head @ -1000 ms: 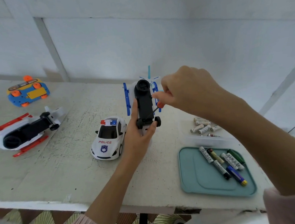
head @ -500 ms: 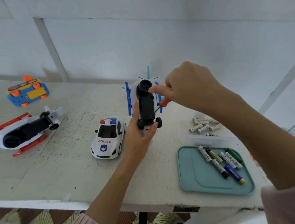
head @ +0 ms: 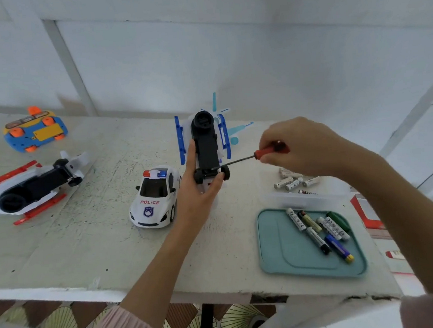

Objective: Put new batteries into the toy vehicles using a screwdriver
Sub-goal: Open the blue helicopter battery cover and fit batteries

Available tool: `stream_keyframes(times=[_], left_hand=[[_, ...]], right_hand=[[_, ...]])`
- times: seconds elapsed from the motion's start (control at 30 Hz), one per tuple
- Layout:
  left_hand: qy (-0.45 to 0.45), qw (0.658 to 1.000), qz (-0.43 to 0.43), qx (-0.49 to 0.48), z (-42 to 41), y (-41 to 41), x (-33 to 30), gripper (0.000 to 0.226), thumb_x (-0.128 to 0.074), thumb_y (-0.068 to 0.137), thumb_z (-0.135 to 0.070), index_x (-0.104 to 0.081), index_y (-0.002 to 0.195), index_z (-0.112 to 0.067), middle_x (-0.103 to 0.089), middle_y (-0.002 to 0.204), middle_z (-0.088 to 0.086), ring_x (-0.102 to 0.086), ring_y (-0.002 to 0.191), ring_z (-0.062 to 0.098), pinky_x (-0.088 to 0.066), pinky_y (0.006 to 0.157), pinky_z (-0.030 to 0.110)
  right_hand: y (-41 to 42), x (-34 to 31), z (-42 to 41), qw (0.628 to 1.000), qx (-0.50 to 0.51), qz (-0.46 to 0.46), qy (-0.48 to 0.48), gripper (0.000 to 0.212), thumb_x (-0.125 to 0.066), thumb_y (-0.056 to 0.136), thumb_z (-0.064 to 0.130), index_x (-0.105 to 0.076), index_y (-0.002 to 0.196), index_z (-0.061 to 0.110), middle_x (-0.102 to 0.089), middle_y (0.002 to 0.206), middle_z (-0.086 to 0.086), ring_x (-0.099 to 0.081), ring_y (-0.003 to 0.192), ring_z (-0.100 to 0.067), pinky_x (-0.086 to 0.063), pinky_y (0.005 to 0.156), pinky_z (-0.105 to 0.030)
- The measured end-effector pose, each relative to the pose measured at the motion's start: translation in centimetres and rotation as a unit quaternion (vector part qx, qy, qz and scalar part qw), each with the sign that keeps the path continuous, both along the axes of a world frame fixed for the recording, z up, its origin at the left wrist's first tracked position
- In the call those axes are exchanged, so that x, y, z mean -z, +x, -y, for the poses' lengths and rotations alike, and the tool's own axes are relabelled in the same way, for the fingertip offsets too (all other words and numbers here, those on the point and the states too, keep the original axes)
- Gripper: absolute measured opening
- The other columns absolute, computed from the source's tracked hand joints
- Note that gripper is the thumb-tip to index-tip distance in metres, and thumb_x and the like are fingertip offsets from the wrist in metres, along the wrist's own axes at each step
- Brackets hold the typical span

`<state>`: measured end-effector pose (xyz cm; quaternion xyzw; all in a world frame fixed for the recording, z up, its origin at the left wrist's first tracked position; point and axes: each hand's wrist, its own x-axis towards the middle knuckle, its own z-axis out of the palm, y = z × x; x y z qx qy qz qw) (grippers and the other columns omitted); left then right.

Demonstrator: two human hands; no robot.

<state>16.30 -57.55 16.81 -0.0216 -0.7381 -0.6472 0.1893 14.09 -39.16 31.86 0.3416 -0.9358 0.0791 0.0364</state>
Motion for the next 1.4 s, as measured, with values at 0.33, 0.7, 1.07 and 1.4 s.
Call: stream_keyframes(times=[0.33,0.7,1.07,1.4], left_hand=[[0.005,1.000,0.004,0.001,0.1,-0.2,0.2,0.078,-0.058,0.092,-0.011,-0.010,0.150,-0.031,-0.052,0.106,-0.050,-0.055,0.108,-0.014,-0.042,0.088,0.006],[-0.009,1.000,0.004,-0.015,0.2,-0.2,0.1,0.078,-0.059,0.092,-0.011,-0.010,0.149,-0.032,-0.053,0.110,-0.046,-0.056,0.112,-0.007,-0.044,0.099,0.020],[0.006,0.999,-0.007,-0.033,-1.2,-0.2,-0.8,0.078,-0.063,0.087,-0.022,-0.015,0.144,-0.042,-0.058,0.109,-0.041,-0.059,0.109,-0.003,-0.045,0.098,0.023],[-0.177,0.972,-0.081,-0.136,-1.8,-2.1,-6.7,0.081,-0.067,0.085,-0.037,-0.013,0.144,-0.052,-0.054,0.129,-0.006,-0.058,0.107,0.008,-0.048,0.084,0.022]], right_hand=[[0.5,7.6,-0.5,0.978,-0.073,0.194,-0.009,0.016,-0.069,0.080,0.017,-0.070,0.096,0.019,-0.056,0.090,0.009,-0.053,0.085,-0.007,-0.045,0.081,-0.024],[1.1,13.9,2.1,0.985,-0.128,0.111,0.017,0.015,-0.062,0.084,0.019,-0.065,0.099,0.017,-0.060,0.101,0.000,-0.050,0.097,-0.018,-0.038,0.080,-0.030],[0.8,8.9,0.5,0.961,-0.159,0.081,-0.213,0.013,-0.060,0.085,0.023,-0.069,0.089,0.014,-0.064,0.083,0.003,-0.057,0.077,-0.009,-0.051,0.072,-0.032],[-5.3,1.1,2.7,0.939,-0.129,0.006,-0.319,0.047,-0.058,0.085,0.006,-0.049,0.130,0.019,-0.036,0.127,-0.009,-0.046,0.109,-0.015,-0.043,0.092,-0.023]])
